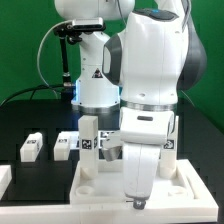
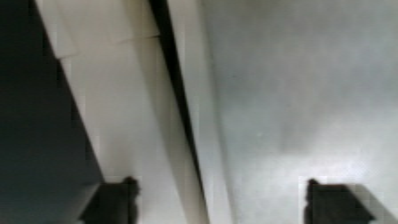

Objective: Assemble desk

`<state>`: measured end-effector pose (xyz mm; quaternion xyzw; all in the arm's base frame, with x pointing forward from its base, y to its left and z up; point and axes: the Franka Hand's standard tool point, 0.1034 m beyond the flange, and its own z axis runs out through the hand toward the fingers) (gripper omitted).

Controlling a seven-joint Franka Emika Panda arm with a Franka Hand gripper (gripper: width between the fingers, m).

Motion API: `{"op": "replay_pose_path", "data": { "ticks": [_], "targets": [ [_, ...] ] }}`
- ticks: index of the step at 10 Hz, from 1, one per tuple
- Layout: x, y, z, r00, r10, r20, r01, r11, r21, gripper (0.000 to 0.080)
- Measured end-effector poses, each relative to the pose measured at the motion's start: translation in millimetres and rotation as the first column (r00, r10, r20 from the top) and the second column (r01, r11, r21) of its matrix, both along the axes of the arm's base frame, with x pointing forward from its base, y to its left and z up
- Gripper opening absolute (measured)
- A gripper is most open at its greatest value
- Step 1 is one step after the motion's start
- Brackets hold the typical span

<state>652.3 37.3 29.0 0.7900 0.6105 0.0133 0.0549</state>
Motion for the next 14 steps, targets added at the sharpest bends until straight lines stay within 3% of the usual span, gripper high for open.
{"op": "replay_pose_path", "data": {
  "ticks": [1, 2, 3, 8, 9, 10, 11, 12, 14],
  "targets": [
    [-0.1, -0.2, -0.2, 1.0, 0.0, 0.0, 0.0, 1.0, 0.0, 0.0585],
    [-0.1, -0.3, -0.2, 1.0, 0.0, 0.0, 0.0, 1.0, 0.0, 0.0585],
    [-0.1, -0.5, -0.2, 1.0, -0.001, 0.0, 0.001, 1.0, 0.0, 0.0639],
    [0.8, -0.5, 2.4, 1.0, -0.011, 0.0, 0.011, 1.0, 0.0, 0.0649],
    [1.1, 0.0, 22.7, 0.999, -0.037, -0.019, 0.037, 0.999, -0.002, 0.0649],
    [0.5, -5.5, 56.4, 0.998, -0.056, -0.036, 0.056, 0.998, -0.005, 0.0649],
    [0.7, -14.9, 74.7, 0.996, -0.076, -0.038, 0.076, 0.997, -0.009, 0.0649],
    [3.7, -26.8, 83.3, 0.994, -0.105, -0.026, 0.105, 0.994, -0.011, 0.0649],
    [4.4, -27.6, 76.6, 0.973, -0.228, -0.022, 0.228, 0.974, -0.006, 0.0649]
  ]
}}
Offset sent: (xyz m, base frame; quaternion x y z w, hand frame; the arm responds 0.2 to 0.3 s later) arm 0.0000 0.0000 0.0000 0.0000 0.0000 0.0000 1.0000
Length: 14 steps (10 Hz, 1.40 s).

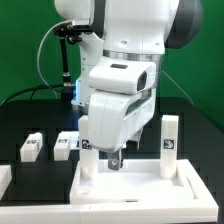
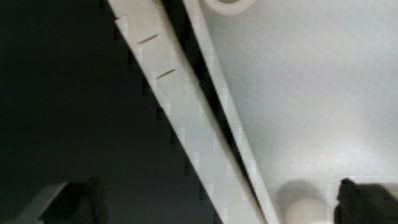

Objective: Assemble desk

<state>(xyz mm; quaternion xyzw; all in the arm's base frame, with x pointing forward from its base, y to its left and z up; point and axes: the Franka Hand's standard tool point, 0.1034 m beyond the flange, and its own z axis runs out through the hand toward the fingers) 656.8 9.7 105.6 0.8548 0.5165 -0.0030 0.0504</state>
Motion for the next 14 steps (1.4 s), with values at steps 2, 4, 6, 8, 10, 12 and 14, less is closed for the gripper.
{"op": "replay_pose_path", "data": {
  "ticks": [2, 4, 6, 8, 10, 12, 14],
  "targets": [
    [0.0, -0.1, -0.1, 0.986, -0.165, 0.014, 0.165, 0.986, 0.01, 0.0649],
    [-2.9, -24.0, 19.4, 0.933, -0.357, -0.047, 0.359, 0.931, 0.06, 0.0649],
    [-1.2, -71.1, 50.7, 0.872, -0.483, -0.081, 0.488, 0.87, 0.065, 0.0649],
    [-39.1, -107.6, 19.0, 0.706, -0.701, -0.102, 0.708, 0.702, 0.078, 0.0649],
    [-32.2, -100.2, 22.3, 0.628, -0.772, -0.096, 0.778, 0.623, 0.085, 0.0649],
    [-47.7, -111.9, 13.4, 0.472, -0.866, -0.161, 0.881, 0.464, 0.09, 0.0649],
    [-78.6, -136.5, 15.7, 0.281, -0.94, -0.193, 0.96, 0.275, 0.058, 0.0649]
  ]
}}
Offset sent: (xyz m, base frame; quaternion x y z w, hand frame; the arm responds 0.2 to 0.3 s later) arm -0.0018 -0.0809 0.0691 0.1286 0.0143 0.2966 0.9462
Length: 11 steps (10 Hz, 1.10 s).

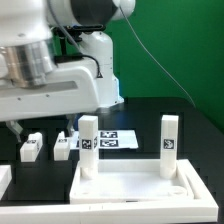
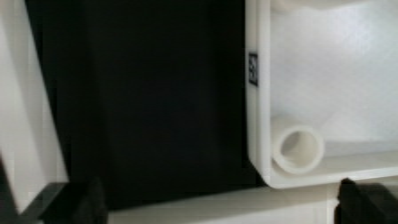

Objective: Assemble desk

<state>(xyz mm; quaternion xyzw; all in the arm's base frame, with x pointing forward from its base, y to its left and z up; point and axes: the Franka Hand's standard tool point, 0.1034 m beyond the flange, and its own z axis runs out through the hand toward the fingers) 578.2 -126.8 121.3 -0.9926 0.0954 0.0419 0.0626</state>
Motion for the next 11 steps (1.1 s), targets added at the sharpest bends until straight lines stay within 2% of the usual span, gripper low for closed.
{"op": "replay_pose_path", "data": {
  "ticks": [1, 5, 6, 7, 9, 11],
  "targets": [
    [-2.7, -4.2, 2.5, 0.996, -0.095, -0.006, 0.095, 0.995, 0.019, 0.0649],
    [-5.1, -2.9, -2.7, 0.948, -0.314, -0.046, 0.315, 0.949, 0.002, 0.0649],
    [-18.8, -12.1, -13.8, 0.913, -0.398, -0.09, 0.403, 0.915, 0.036, 0.0649],
    [-36.0, -23.6, -23.2, 0.882, -0.451, -0.135, 0.46, 0.887, 0.04, 0.0649],
    [-60.4, -27.5, -35.8, 0.819, -0.543, -0.183, 0.563, 0.822, 0.081, 0.0649],
    [-62.3, -23.9, -32.2, 0.819, -0.544, -0.18, 0.564, 0.821, 0.088, 0.0649]
  ]
}}
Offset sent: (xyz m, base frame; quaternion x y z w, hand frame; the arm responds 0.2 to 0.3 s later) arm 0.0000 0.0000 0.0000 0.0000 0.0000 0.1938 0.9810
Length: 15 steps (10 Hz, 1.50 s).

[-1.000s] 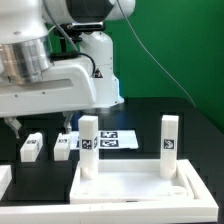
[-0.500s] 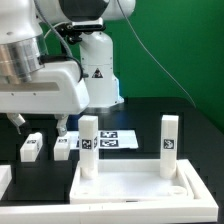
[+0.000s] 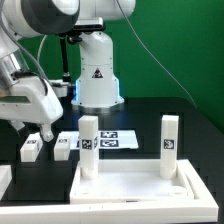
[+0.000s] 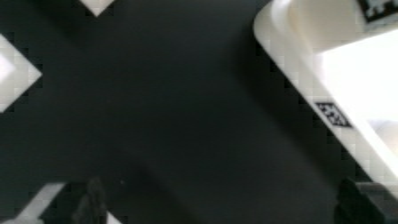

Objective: Assemble desk

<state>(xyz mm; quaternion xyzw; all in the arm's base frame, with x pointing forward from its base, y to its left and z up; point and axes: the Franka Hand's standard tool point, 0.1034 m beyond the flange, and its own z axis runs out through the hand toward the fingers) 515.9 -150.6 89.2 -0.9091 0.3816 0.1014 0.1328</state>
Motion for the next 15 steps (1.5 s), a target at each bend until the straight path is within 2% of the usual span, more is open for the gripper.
{"op": "replay_pose_path", "data": {
  "ticks": [1, 2, 5, 6, 7, 8, 9, 10, 13, 15],
  "targets": [
    [-2.4, 0.6, -1.5, 1.0, 0.001, -0.014, -0.001, 1.0, 0.011, 0.0649],
    [-13.6, 2.1, -2.2, 0.998, 0.031, -0.062, -0.026, 0.997, 0.079, 0.0649],
    [-68.3, -9.0, -9.9, 0.96, 0.11, -0.258, -0.014, 0.937, 0.349, 0.0649],
    [-72.9, -9.7, -13.5, 0.951, 0.106, -0.291, 0.008, 0.932, 0.363, 0.0649],
    [-75.1, -4.1, -10.5, 0.934, 0.102, -0.342, 0.04, 0.922, 0.385, 0.0649],
    [-78.2, -3.7, -12.1, 0.917, 0.136, -0.375, 0.044, 0.9, 0.434, 0.0649],
    [-73.2, -8.3, -18.9, 0.92, 0.13, -0.37, 0.041, 0.907, 0.42, 0.0649],
    [-74.9, -4.8, -18.6, 0.916, 0.133, -0.378, 0.042, 0.907, 0.42, 0.0649],
    [-89.6, 17.3, -33.0, 0.889, 0.166, -0.427, 0.035, 0.905, 0.424, 0.0649],
    [-94.2, 23.2, -46.1, 0.886, 0.165, -0.434, 0.031, 0.912, 0.409, 0.0649]
  ]
}}
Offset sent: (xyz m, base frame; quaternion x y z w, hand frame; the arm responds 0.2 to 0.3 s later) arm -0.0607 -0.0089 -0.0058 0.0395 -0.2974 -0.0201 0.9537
